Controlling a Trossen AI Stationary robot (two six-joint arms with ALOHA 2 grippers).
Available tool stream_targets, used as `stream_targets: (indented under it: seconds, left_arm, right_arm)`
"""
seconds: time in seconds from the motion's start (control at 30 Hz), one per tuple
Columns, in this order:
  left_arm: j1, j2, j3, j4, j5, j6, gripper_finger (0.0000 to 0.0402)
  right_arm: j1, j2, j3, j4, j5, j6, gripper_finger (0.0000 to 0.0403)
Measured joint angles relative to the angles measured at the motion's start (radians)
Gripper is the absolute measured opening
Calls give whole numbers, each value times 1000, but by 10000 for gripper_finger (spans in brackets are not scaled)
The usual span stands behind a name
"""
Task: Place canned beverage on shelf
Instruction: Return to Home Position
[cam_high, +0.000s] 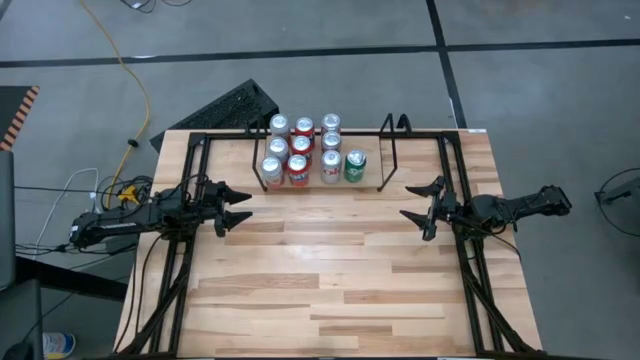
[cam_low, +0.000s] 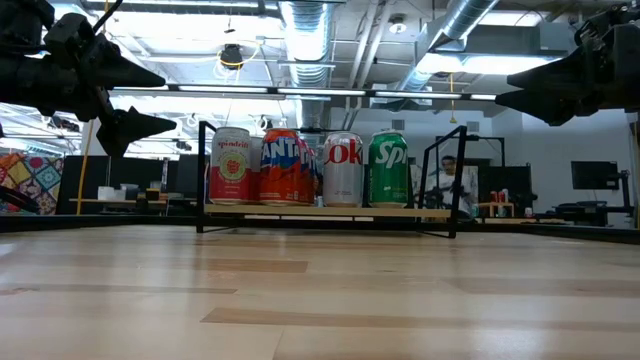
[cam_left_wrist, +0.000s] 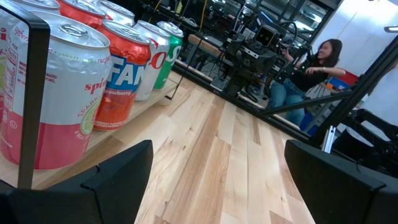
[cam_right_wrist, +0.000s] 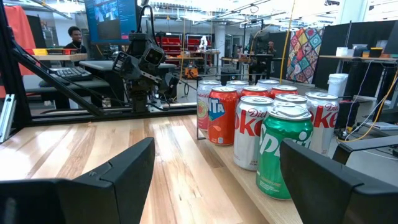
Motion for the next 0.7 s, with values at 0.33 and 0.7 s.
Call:
stream_targets:
  seconds: [0.33,0.7]
  left_arm:
    - [0,0,0,0,0,0,350]
    - [0,0,0,0,0,0,350]
  right_arm:
    - [0,0,0,0,0,0,329]
    - [0,0,0,0,0,0,329]
